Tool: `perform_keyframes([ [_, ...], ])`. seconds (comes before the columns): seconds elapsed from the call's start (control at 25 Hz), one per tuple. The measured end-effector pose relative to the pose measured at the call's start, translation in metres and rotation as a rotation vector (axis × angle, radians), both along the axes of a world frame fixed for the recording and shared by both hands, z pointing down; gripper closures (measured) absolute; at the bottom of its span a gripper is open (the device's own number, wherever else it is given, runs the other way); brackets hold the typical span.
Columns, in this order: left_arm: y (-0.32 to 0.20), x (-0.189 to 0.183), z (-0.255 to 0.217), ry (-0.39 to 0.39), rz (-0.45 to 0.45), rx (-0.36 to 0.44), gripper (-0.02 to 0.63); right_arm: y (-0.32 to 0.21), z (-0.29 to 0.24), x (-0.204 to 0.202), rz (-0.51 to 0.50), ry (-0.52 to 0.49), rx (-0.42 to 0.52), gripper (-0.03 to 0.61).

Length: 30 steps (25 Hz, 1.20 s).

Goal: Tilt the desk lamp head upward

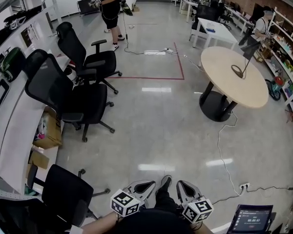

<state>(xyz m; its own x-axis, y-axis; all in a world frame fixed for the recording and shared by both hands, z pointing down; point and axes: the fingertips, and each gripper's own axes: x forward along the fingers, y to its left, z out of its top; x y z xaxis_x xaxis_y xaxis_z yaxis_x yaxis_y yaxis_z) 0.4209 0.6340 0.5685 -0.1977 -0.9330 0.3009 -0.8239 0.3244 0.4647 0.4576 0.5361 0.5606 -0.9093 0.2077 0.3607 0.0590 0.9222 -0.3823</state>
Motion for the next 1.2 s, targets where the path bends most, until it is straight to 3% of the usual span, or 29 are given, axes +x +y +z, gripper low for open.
perform_keyframes([
  [0.2,-0.032,-0.05,-0.015,-0.058,-0.053,-0.026,0.611,-0.043,-0.012,-0.058,-0.02,-0.047,-0.041,0.569],
  [0.4,-0.072,-0.09,-0.022,-0.085,-0.051,-0.043,0.611,-0.081,-0.02,-0.1,-0.041,-0.07,-0.04,0.569],
  [0.76,-0.162,-0.132,-0.019,-0.076,0.003,-0.032,0.611,-0.182,-0.014,-0.131,0.064,-0.069,-0.061,0.569],
  [1.2,-0.225,-0.199,-0.011,-0.055,0.1,-0.024,0.611,-0.245,-0.007,-0.18,0.171,-0.057,-0.05,0.569],
])
